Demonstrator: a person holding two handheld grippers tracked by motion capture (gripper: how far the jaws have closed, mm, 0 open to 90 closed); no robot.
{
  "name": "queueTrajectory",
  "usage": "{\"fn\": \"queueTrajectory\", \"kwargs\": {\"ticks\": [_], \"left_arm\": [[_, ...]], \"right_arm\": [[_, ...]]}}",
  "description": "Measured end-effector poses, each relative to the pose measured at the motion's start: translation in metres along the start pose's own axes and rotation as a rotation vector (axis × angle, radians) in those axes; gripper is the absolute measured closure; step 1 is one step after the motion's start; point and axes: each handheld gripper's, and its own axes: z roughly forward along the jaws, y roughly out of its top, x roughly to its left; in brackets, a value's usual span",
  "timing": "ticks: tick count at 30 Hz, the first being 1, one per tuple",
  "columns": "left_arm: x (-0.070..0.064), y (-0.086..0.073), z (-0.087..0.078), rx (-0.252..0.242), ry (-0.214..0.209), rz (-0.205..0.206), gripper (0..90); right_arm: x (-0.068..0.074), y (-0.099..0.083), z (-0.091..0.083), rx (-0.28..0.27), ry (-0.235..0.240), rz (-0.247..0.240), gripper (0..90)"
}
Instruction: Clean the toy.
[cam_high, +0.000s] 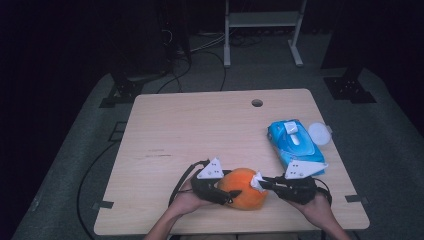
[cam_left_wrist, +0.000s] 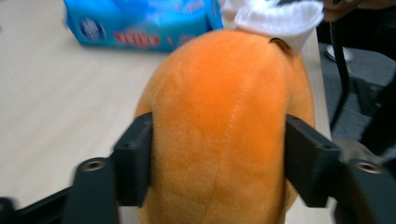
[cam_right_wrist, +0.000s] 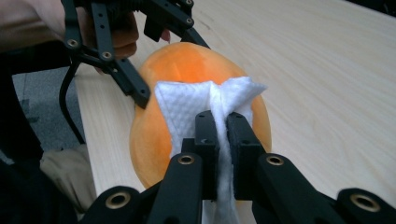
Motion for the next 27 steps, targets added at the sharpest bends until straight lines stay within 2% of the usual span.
{"fn": "queueTrajectory", "kwargs": {"ticks": [1, 3, 4, 6, 8, 9, 10, 11, 12, 13, 14, 16, 17, 19, 21, 25, 27], "left_arm": [[-0.001, 0.002, 0.0, -0.013, 0.015, 0.026, 37.5], [-0.002, 0.006, -0.001, -0.053, 0.071, 0.088, 38.2], [0.0, 0.005, -0.002, -0.084, 0.093, 0.112, 38.3], [0.004, 0.003, -0.002, -0.107, 0.113, 0.127, 38.4], [0.008, 0.0, 0.0, -0.098, 0.114, 0.125, 37.4], [0.01, -0.003, 0.004, -0.065, 0.112, 0.107, 35.2], [0.012, -0.005, 0.006, -0.041, 0.101, 0.071, 29.5], [0.015, -0.007, 0.005, -0.038, 0.079, 0.021, 21.5], [0.019, -0.008, 0.003, -0.048, 0.048, -0.033, 17.5], [0.022, -0.009, 0.001, -0.055, 0.028, -0.063, 12.0], [0.025, -0.01, -0.002, -0.067, 0.01, -0.099, 10.7], [0.028, -0.016, -0.005, -0.085, 0.011, -0.145, 16.3], [0.029, -0.017, -0.005, -0.077, 0.017, -0.151, 22.6], [0.029, -0.019, -0.005, -0.077, 0.02, -0.167, 25.4], [0.028, -0.02, -0.005, -0.067, 0.034, -0.154, 27.1], [0.026, -0.025, -0.004, -0.071, 0.022, -0.137, 27.2], [0.026, -0.025, -0.005, -0.079, 0.009, -0.142, 26.4]], "right_arm": [[0.0, 0.004, 0.001, -0.008, 0.002, -0.005, 83.3], [0.001, 0.013, 0.003, -0.017, -0.014, -0.03, 83.3], [0.0, 0.018, 0.005, -0.03, -0.016, -0.037, 83.3], [-0.002, 0.027, 0.009, -0.056, -0.011, -0.039, 83.3], [-0.004, 0.035, 0.017, -0.059, -0.002, -0.053, 83.3], [-0.003, 0.037, 0.022, -0.047, -0.008, -0.065, 83.3], [-0.003, 0.038, 0.03, -0.016, -0.02, -0.087, 83.4], [-0.003, 0.037, 0.036, 0.0, -0.022, -0.092, 83.4], [-0.004, 0.035, 0.041, 0.004, -0.014, -0.087, 83.4], [-0.005, 0.033, 0.044, -0.001, -0.002, -0.081, 83.4], [-0.005, 0.032, 0.045, -0.004, 0.002, -0.076, 83.4], [-0.002, 0.032, 0.046, -0.006, 0.008, -0.078, 83.4], [-0.001, 0.032, 0.044, -0.005, -0.001, -0.087, 83.4], [-0.001, 0.031, 0.04, -0.003, -0.009, -0.088, 83.4], [-0.004, 0.028, 0.033, -0.007, -0.024, -0.077, 83.5], [-0.012, 0.016, 0.021, 0.01, -0.04, -0.048, 83.4], [-0.014, 0.011, 0.017, 0.012, -0.045, -0.037, 83.4]]}}
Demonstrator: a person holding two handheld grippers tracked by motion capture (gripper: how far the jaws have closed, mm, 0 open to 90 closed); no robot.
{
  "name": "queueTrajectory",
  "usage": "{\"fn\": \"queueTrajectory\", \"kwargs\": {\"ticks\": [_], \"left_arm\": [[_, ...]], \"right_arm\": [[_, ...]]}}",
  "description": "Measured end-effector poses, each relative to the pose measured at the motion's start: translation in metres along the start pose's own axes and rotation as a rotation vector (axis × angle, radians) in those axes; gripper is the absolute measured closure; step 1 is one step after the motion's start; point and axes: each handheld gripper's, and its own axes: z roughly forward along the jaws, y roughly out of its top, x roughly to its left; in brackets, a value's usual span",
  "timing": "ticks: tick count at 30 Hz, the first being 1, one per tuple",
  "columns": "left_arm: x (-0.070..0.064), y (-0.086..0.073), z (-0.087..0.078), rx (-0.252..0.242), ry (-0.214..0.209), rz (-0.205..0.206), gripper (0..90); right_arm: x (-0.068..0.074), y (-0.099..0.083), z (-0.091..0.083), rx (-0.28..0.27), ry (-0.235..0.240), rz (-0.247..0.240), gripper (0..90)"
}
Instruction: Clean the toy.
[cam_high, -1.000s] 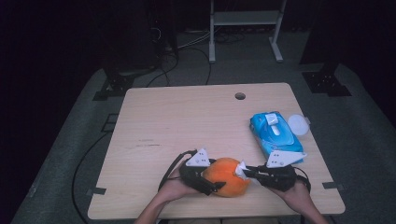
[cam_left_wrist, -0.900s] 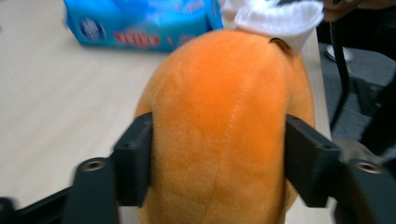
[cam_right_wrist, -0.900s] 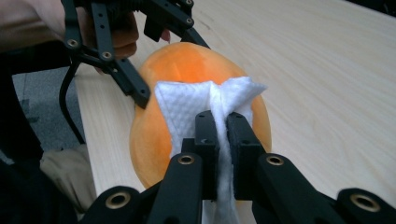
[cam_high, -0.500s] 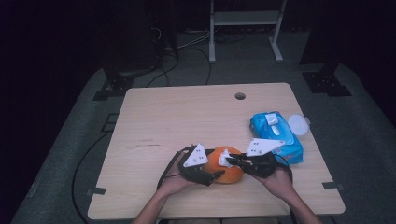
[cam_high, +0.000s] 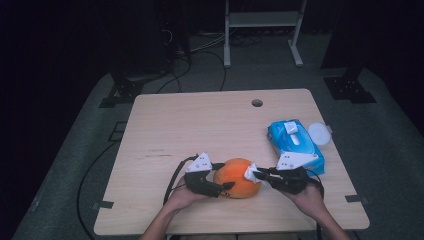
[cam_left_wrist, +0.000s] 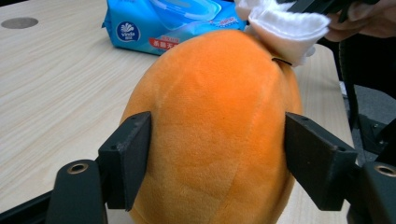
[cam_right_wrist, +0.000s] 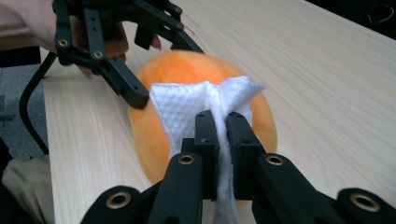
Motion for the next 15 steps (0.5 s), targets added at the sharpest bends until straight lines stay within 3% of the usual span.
{"fn": "queueTrajectory", "kwargs": {"ticks": [2, 4, 5, 6, 8, 12, 15], "left_arm": [[0.001, 0.0, -0.001, -0.017, -0.029, -0.018, 23.5], [0.005, 0.001, -0.003, -0.052, -0.073, -0.087, 21.4], [0.009, 0.002, -0.004, -0.078, -0.097, -0.157, 20.6], [0.01, 0.002, -0.004, -0.085, -0.102, -0.182, 21.6], [0.009, 0.002, -0.003, -0.071, -0.07, -0.161, 25.5], [-0.003, 0.006, -0.001, -0.017, -0.009, -0.06, 30.7], [-0.006, 0.004, -0.002, 0.014, 0.006, -0.005, 32.3]], "right_arm": [[-0.002, -0.007, -0.004, 0.0, -0.001, 0.019, 83.4], [-0.002, -0.011, -0.007, 0.0, 0.002, 0.03, 83.4], [-0.001, -0.012, -0.008, 0.004, 0.007, 0.029, 83.4], [0.003, -0.013, -0.008, 0.006, 0.018, 0.02, 83.4], [0.007, -0.012, -0.008, 0.01, 0.026, 0.008, 83.4], [0.015, -0.002, 0.0, 0.005, 0.031, -0.023, 83.4], [0.018, 0.007, 0.007, -0.001, 0.038, -0.044, 83.4]]}}
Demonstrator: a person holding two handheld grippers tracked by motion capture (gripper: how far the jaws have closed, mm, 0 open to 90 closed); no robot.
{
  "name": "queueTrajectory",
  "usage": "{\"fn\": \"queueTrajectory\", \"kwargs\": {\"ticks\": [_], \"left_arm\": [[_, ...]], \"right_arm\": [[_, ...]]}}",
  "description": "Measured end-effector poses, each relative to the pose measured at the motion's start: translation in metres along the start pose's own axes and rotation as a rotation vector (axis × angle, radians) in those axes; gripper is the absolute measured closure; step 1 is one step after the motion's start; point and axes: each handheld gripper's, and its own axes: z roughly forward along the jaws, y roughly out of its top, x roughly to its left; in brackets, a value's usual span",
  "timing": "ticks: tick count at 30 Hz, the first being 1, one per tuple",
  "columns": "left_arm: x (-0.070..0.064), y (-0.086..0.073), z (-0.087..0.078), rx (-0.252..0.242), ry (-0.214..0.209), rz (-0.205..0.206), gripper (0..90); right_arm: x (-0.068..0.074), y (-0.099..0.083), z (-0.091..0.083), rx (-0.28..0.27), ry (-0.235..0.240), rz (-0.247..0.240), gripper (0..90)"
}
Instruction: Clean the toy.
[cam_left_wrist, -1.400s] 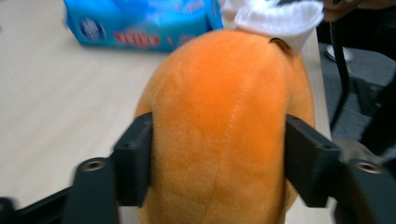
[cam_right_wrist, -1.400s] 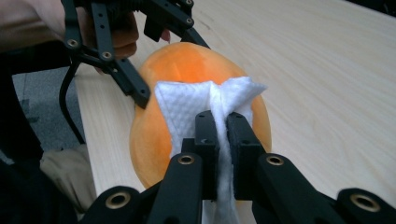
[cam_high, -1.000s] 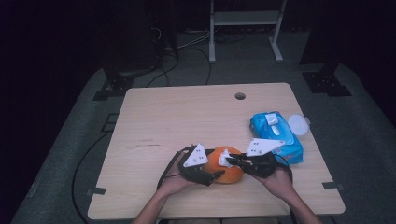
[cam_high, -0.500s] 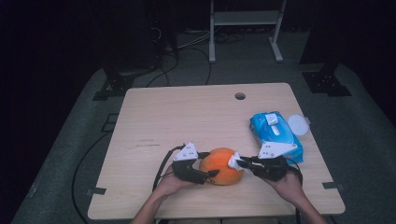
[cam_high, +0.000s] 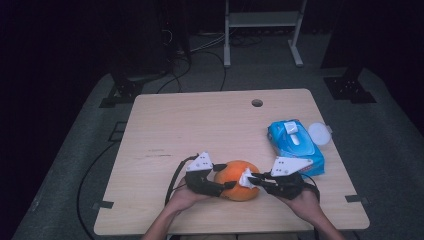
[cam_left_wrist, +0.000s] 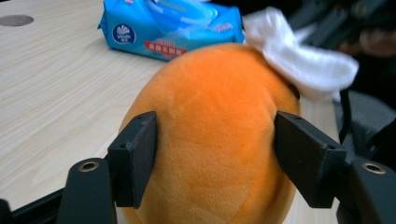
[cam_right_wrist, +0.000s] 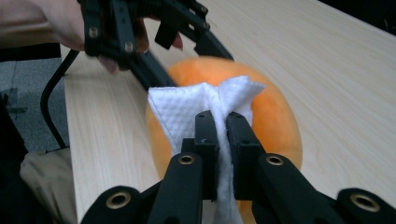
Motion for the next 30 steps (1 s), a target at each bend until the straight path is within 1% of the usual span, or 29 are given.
{"fn": "queueTrajectory", "kwargs": {"ticks": [1, 3, 5, 7, 9, 10, 11, 12, 13, 14, 15, 17, 18, 21, 23, 26, 27, 28, 30], "left_arm": [[0.0, -0.001, -0.001, 0.008, -0.001, 0.008, 33.0], [0.001, -0.003, -0.003, 0.016, -0.005, 0.016, 33.4], [0.002, -0.006, -0.005, 0.022, -0.016, 0.021, 33.7], [0.003, -0.008, -0.006, 0.025, -0.023, 0.028, 33.7], [0.002, -0.009, -0.008, 0.028, -0.03, 0.034, 33.4], [0.002, -0.009, -0.008, 0.025, -0.037, 0.028, 32.9], [0.003, -0.009, -0.009, 0.017, -0.055, 0.008, 30.8], [0.006, -0.008, -0.01, -0.003, -0.087, -0.031, 27.0], [0.009, -0.008, -0.011, -0.031, -0.117, -0.083, 23.8], [0.012, -0.008, -0.011, -0.048, -0.127, -0.12, 22.6], [0.013, -0.008, -0.01, -0.051, -0.125, -0.138, 23.7], [0.01, -0.007, -0.008, -0.04, -0.097, -0.114, 26.9], [0.008, -0.006, -0.007, -0.036, -0.085, -0.109, 27.2], [0.002, -0.004, -0.005, -0.02, -0.053, -0.09, 27.2], [-0.002, -0.003, -0.004, -0.013, -0.043, -0.071, 27.8], [-0.011, 0.0, -0.002, 0.01, -0.037, -0.022, 30.0], [-0.013, 0.001, -0.001, 0.019, -0.032, 0.003, 30.8], [-0.016, 0.001, -0.001, 0.025, -0.026, 0.017, 31.2], [-0.017, 0.001, -0.001, 0.033, -0.018, 0.027, 31.6]], "right_arm": [[0.0, 0.003, 0.002, -0.015, 0.002, -0.002, 83.4], [-0.002, 0.005, 0.004, -0.021, 0.004, 0.0, 83.4], [-0.005, 0.004, 0.003, -0.026, 0.0, 0.015, 83.4], [-0.011, 0.0, -0.001, -0.025, -0.015, 0.034, 83.4], [-0.016, -0.007, -0.005, -0.015, -0.043, 0.053, 83.4], [-0.018, -0.012, -0.008, -0.007, -0.049, 0.069, 83.4], [-0.02, -0.017, -0.01, 0.001, -0.052, 0.083, 83.4], [-0.021, -0.022, -0.011, 0.009, -0.052, 0.092, 83.4], [-0.021, -0.027, -0.012, 0.015, -0.048, 0.102, 83.4], [-0.019, -0.031, -0.012, 0.017, -0.044, 0.111, 83.4], [-0.018, -0.034, -0.012, 0.019, -0.039, 0.115, 83.4], [-0.014, -0.036, -0.014, 0.016, -0.034, 0.111, 83.4], [-0.012, -0.035, -0.015, 0.016, -0.035, 0.108, 83.4], [-0.003, -0.031, -0.016, 0.009, -0.032, 0.079, 83.4], [0.003, -0.027, -0.016, -0.004, -0.024, 0.068, 83.4], [0.01, -0.019, -0.014, -0.022, -0.007, 0.038, 83.4], [0.011, -0.015, -0.013, -0.025, -0.005, 0.03, 83.4], [0.011, -0.013, -0.011, -0.028, -0.003, 0.024, 83.4], [0.009, -0.009, -0.009, -0.029, -0.01, 0.016, 83.4]]}}
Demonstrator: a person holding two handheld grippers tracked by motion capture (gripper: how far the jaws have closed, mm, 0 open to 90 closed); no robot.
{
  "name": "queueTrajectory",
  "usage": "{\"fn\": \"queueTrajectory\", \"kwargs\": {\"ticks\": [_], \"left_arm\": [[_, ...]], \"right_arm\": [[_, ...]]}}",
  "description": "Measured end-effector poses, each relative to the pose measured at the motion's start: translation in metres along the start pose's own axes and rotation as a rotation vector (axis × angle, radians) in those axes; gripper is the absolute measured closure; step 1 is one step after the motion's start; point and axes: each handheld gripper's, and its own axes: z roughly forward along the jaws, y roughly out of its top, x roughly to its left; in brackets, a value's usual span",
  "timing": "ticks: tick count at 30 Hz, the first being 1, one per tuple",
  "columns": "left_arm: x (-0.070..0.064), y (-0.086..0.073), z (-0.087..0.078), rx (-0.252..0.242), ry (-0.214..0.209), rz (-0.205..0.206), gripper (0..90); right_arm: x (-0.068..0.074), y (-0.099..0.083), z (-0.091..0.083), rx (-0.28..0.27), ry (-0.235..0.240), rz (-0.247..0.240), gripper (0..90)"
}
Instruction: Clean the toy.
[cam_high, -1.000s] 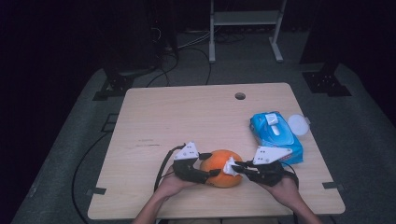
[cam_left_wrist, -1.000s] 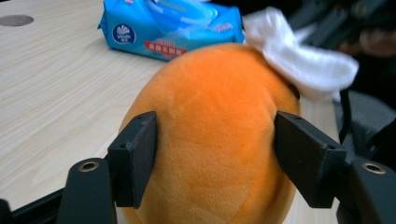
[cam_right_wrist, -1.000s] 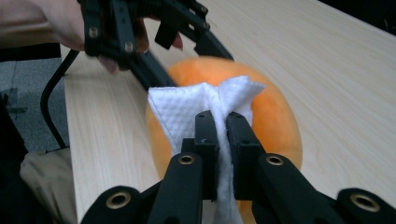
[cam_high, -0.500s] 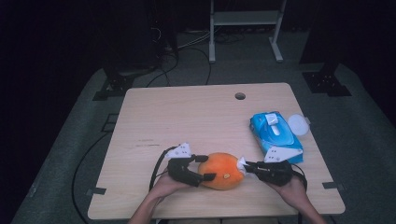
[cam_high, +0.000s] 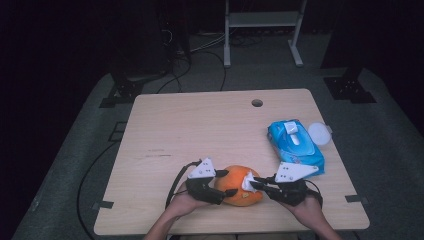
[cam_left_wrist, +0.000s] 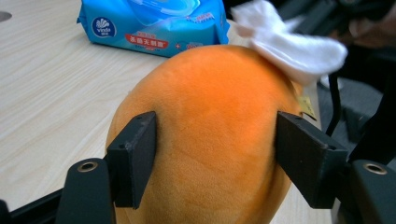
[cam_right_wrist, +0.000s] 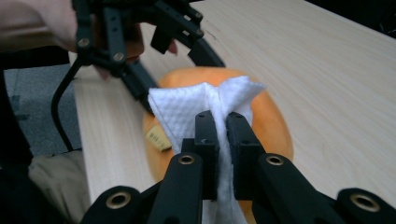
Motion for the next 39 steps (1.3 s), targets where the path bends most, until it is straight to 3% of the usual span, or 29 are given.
{"fn": "queueTrajectory", "kwargs": {"ticks": [4, 8, 12, 18, 23, 26, 32, 35, 39], "left_arm": [[0.002, -0.002, -0.001, -0.005, -0.01, -0.003, 32.1], [0.002, -0.002, -0.001, -0.01, -0.009, -0.01, 31.6], [0.003, -0.002, -0.001, -0.01, -0.008, -0.021, 31.7], [0.0, 0.001, 0.002, -0.015, 0.006, -0.019, 31.2], [-0.006, 0.004, 0.005, -0.003, 0.012, 0.022, 31.9], [-0.009, 0.006, 0.006, 0.006, 0.016, 0.045, 32.2], [-0.008, 0.004, 0.004, 0.001, -0.003, 0.053, 31.0], [-0.003, 0.004, 0.0, -0.004, -0.007, 0.019, 24.1], [0.007, 0.004, 0.0, 0.039, 0.001, -0.077, 6.9]], "right_arm": [[-0.012, -0.001, 0.001, -0.012, -0.033, 0.032, 83.4], [-0.026, -0.013, -0.002, 0.009, -0.059, 0.08, 83.4], [-0.026, -0.027, -0.006, 0.036, -0.056, 0.105, 83.4], [-0.011, -0.032, -0.016, 0.033, -0.03, 0.091, 83.4], [0.001, -0.015, -0.012, 0.001, 0.007, 0.047, 83.3], [-0.002, -0.006, -0.006, -0.012, 0.005, 0.029, 83.4], [-0.021, -0.007, -0.004, -0.02, -0.036, 0.062, 83.4], [-0.027, -0.016, -0.005, -0.001, -0.05, 0.094, 83.3], [-0.025, -0.028, -0.006, 0.023, -0.025, 0.107, 83.3]]}}
